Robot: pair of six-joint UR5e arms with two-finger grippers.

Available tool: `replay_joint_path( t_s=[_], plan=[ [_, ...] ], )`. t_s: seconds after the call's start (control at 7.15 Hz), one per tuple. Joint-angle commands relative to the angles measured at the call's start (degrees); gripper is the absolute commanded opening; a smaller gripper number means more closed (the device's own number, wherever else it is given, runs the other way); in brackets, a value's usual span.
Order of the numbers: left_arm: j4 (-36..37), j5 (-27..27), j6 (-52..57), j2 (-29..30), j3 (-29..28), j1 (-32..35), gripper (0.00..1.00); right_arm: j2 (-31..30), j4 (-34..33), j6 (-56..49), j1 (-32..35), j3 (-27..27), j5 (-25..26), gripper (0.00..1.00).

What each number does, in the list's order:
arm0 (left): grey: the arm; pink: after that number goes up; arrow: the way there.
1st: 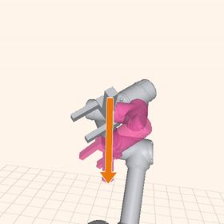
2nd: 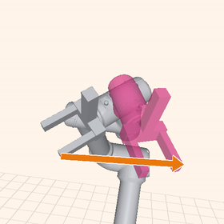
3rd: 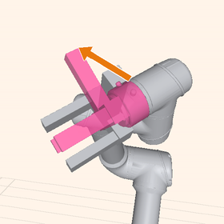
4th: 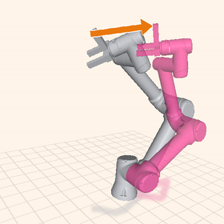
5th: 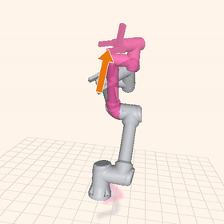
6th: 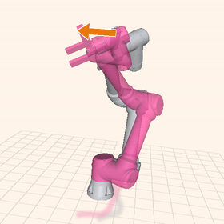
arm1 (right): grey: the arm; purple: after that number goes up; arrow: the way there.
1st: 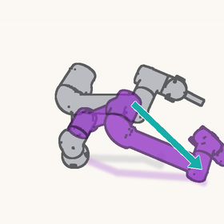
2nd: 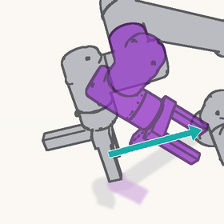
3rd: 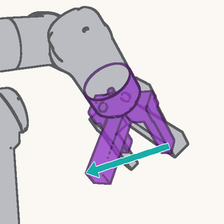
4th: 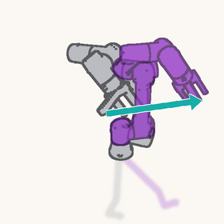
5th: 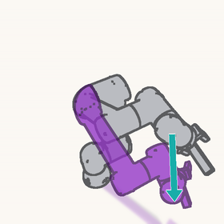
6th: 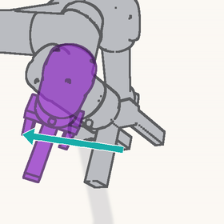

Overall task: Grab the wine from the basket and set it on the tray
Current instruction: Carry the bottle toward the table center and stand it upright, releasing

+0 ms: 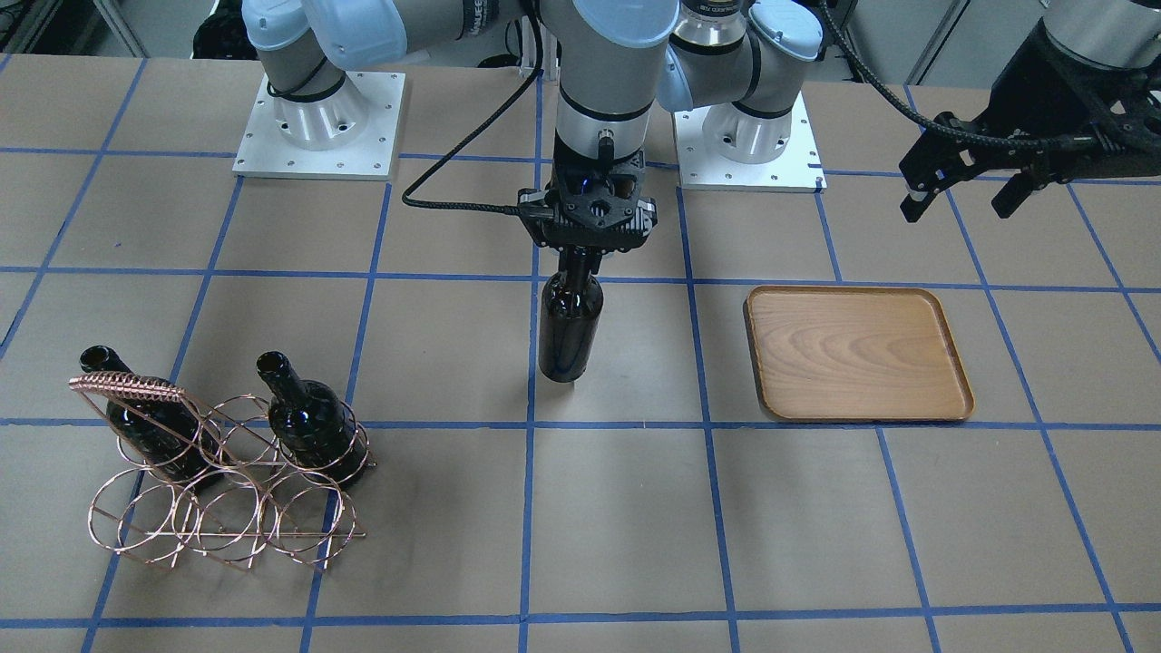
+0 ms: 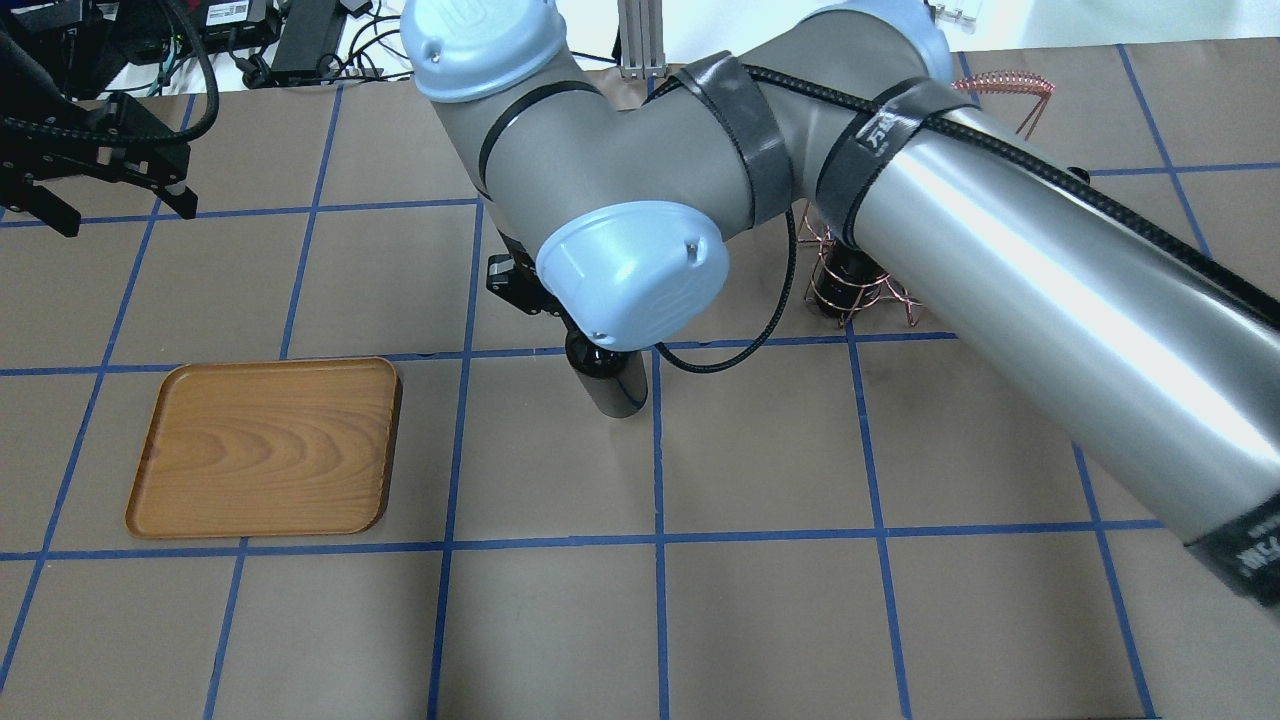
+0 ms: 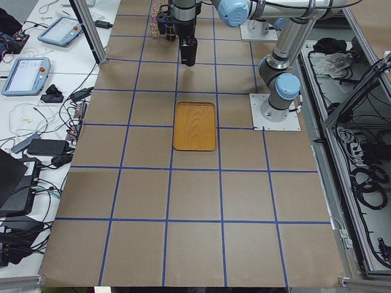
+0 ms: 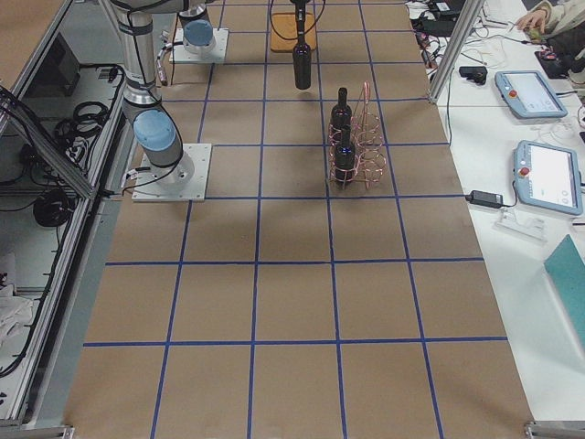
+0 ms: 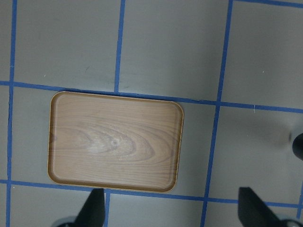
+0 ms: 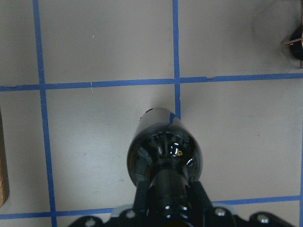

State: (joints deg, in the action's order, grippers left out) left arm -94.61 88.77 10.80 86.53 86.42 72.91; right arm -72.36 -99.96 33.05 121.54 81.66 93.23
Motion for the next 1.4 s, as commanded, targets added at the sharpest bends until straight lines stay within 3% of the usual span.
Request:
replay_joint_path(
  t_s=[0.0,0.14,0.28,0.42,0.7,0.98,1.26],
  plan=[
    [0.0,-0.2,0.0,-0.4,0.4,-0.1,1.00,1.3,-4.4,0.4,0.3,1.8,-0.1,0.17],
    [0.0,-0.4,0.0,-0.5,0.6,-0.1,1.00,1.4,-4.6,0.0,0.3,2.4,-0.2,0.22],
    [0.0,-0.5,0.0,-0.5,0.6,-0.1,1.00,1.1,-5.6,-0.1,0.2,2.3,-0.2,0.81],
    [0.0,-0.7,0.0,-0.5,0.6,-0.1,1.00,0.7,-5.8,-1.8,-0.1,1.5,-0.2,1.00],
    [0.1,-1.0,-0.9,0.1,0.3,0.6,1.00,-3.9,-1.4,-12.8,-4.4,-3.0,-2.0,1.00],
    [0.7,-1.1,-5.2,1.2,0.2,2.6,1.00,-10.7,10.5,-27.5,-15.9,-3.9,-2.4,0.99],
    [6.8,-0.8,-15.2,4.5,0.2,11.2,0.99,-15.4,11.9,-39.1,-25.3,-3.8,-1.5,1.00]
  ],
)
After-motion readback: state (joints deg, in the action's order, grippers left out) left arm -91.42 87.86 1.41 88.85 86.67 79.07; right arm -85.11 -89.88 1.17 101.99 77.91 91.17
